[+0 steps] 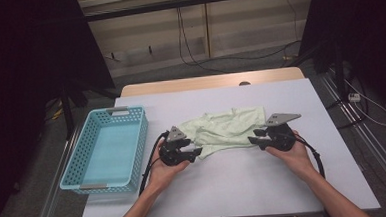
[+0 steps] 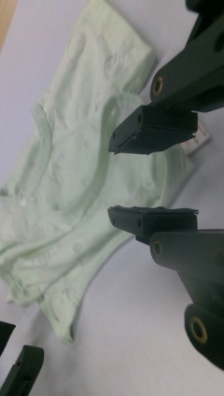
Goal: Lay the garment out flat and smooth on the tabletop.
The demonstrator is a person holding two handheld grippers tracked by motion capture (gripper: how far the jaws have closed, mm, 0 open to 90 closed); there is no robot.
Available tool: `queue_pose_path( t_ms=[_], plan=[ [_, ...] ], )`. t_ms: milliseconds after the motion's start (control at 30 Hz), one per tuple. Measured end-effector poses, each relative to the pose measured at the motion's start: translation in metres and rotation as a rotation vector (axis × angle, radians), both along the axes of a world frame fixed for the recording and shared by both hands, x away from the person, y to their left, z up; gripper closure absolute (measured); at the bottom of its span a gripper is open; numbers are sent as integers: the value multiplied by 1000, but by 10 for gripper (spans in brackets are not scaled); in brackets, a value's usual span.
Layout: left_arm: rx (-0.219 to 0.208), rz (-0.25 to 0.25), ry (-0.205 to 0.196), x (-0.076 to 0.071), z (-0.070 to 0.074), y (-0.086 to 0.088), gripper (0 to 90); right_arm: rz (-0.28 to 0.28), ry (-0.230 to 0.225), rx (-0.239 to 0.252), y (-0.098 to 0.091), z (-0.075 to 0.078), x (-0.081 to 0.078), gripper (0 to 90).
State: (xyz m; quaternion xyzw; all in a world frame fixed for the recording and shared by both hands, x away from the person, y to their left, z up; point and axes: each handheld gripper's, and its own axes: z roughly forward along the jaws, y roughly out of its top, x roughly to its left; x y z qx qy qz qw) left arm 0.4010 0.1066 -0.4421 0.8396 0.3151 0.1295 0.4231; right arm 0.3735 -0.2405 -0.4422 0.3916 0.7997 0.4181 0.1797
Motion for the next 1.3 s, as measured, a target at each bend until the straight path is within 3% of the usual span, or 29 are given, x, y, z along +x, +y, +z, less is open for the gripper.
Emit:
queue_pose_path(
  t_ms=[167, 267, 467, 533, 567, 633, 733, 867, 1167, 1200, 1300],
  plan=[
    [-25, 14, -13, 9, 3, 1, 248, -49, 3, 24, -11, -1, 9, 613],
    [-29, 2, -8, 17, 6, 0, 210, -73, -8, 39, -15, 4, 16, 642],
    [-29, 25, -12, 34, 7, -5, 196, -69, 3, -22, -11, 6, 36, 673],
    [-34, 30, -20, 40, 9, -8, 236, -68, 12, -27, -11, 6, 42, 666],
    [-13, 27, -32, 41, 10, -11, 292, -67, 12, -27, -12, 6, 45, 661],
    [2, 27, -31, 42, 11, -17, 298, -96, 16, -26, -15, -1, 50, 663],
    [10, 26, -29, 47, 11, -24, 319, -96, 42, -51, -17, -11, 54, 664],
    [-24, 41, -16, 55, 13, -25, 366, -91, 44, -49, -16, -12, 55, 670],
    [-47, 83, 27, 71, 4, -25, 435, -77, 61, -94, -8, -21, 55, 677],
    [-36, 81, 16, 71, 3, -25, 484, -78, 61, -94, -8, -21, 55, 678],
    [-7, 58, 30, 71, -1, -28, 515, -79, 60, -95, -7, -21, 55, 680]
  ],
)
